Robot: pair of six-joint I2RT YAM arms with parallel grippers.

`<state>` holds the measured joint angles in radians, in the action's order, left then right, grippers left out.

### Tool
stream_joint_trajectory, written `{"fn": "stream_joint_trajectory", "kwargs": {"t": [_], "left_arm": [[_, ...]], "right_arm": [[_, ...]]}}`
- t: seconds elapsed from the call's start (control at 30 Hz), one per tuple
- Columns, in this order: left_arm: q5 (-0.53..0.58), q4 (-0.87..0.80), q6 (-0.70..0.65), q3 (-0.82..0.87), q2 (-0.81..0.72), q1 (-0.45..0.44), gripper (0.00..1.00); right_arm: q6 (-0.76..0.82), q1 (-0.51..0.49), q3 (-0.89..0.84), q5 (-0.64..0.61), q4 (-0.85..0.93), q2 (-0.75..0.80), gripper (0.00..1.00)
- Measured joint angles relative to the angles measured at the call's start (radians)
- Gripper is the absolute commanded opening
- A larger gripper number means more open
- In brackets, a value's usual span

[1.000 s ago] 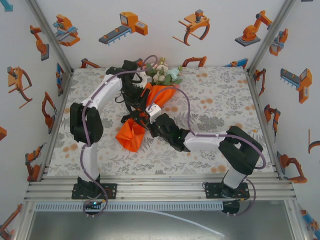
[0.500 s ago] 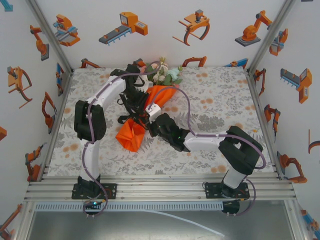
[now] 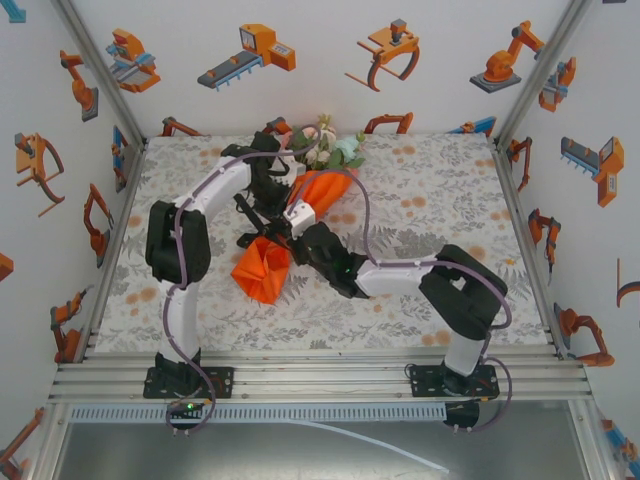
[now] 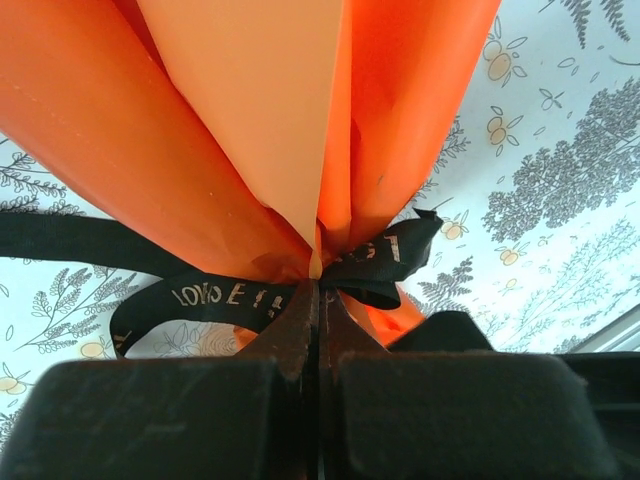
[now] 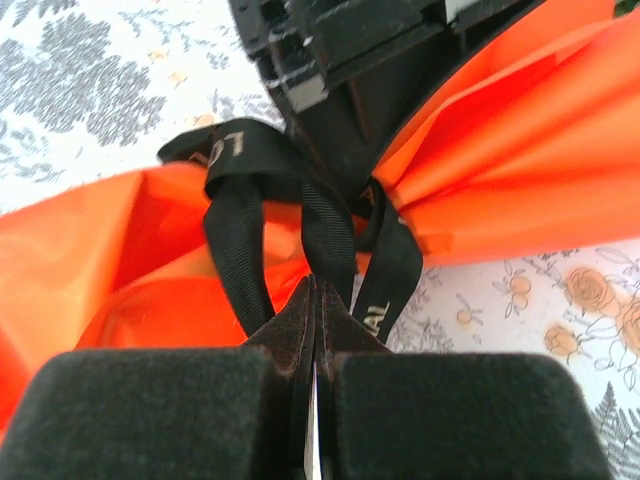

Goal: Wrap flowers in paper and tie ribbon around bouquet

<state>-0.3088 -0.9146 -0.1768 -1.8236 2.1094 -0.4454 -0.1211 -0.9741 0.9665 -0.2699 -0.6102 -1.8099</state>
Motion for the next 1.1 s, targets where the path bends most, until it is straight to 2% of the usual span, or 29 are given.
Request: {"fn": "stream_joint_trajectory", "kwargs": {"t": [0.23,0.33,0.37,0.5,0.7,0.8,1.1], "left_arm": [[-0.001,0.039,0.014,0.019,-0.043,0.0,0.0],[-0.001,0.047,0.018,0.027,-0.05,0.0,0.0],[-0.001,0.048,0.019,0.027,-0.05,0.0,0.0],[0.0,0.056,0.026,0.034,-0.05,0.0,0.0],[-0.003,0.07,0.03,0.05,-0.064,0.0,0.0],[-0.009,0.073,0.031,0.051,-0.072,0.0,0.0],[-0.054,0.093,0.042,0.082,-0.109,0.001,0.0]], "right_arm": [[0.041,0.011,0.084,-0.073,-0.037,-0.084,0.15],[0.047,0.017,0.096,-0.077,-0.04,-0.105,0.36],[0.046,0.018,0.098,-0.081,-0.042,-0.11,0.39],[0.035,0.023,0.098,-0.089,-0.045,-0.117,0.43],[-0.014,0.032,0.098,-0.066,-0.049,-0.119,0.56],[-0.039,0.041,0.099,-0.056,-0.054,-0.129,0.55],[-0.071,0.071,0.113,-0.029,-0.053,-0.185,0.41]]}}
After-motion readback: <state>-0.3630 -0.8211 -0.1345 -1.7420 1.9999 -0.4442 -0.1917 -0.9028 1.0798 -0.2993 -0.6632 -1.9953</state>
